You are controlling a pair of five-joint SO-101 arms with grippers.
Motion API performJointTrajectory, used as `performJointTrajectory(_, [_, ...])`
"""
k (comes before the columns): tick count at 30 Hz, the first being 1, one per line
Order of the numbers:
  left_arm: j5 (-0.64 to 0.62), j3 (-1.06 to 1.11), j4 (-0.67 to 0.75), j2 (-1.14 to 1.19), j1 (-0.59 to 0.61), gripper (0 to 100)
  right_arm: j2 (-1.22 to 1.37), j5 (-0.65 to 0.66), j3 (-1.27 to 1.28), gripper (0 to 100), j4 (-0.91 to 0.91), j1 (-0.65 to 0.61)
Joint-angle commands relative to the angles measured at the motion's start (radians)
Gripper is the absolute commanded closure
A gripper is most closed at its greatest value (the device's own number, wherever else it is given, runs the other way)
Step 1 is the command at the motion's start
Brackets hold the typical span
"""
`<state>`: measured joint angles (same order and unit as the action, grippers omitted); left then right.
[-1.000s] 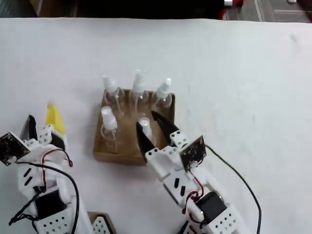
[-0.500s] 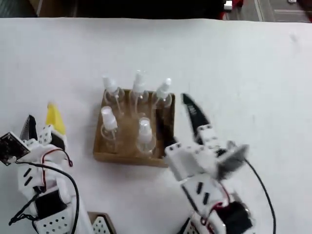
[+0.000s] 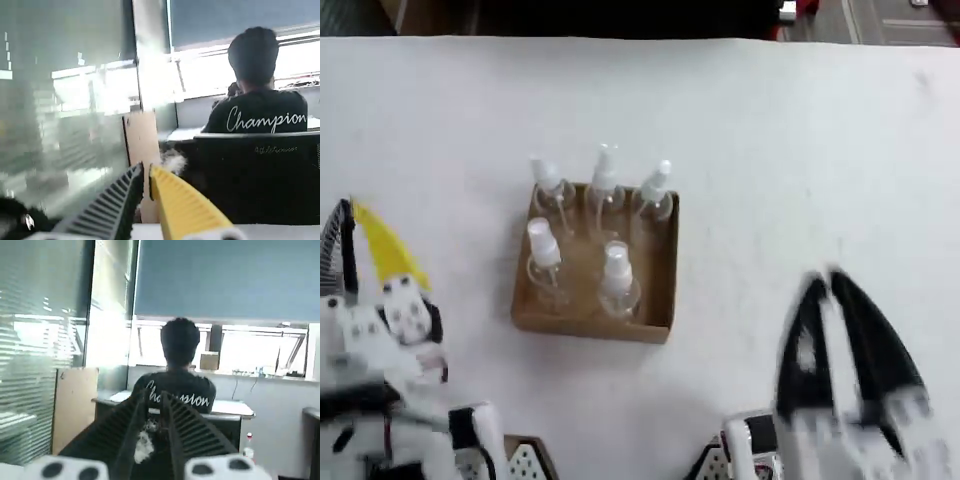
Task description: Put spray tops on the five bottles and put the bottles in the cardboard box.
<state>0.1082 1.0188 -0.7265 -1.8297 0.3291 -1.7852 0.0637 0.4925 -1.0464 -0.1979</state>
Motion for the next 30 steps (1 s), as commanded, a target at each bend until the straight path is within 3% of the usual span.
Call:
performJointTrajectory(1, [0.230, -0.313, -0.106, 0.018, -0.154, 98, 0.007, 0.025, -0.258, 98.2, -0.111, 0.016])
performJointTrajectory(9, [0.230, -0.726, -0.578, 0.015, -0.196, 98, -0.019, 0.020, -0.531, 98.2, -0.401, 0.019])
performJointTrajectory(14, [0.233, -0.809, -0.812, 0.015, -0.189, 98, -0.024, 0.020, -0.620, 98.2, -0.608, 0.021])
performJointTrajectory(22, [0.241, -0.667, -0.733, 0.015, -0.189, 98, -0.022, 0.026, -0.471, 98.1, -0.582, 0.021])
performJointTrajectory(30, [0.310, -0.180, -0.499, 0.015, -0.127, 98, -0.022, 0.029, 0.057, 97.7, -0.311, 0.019])
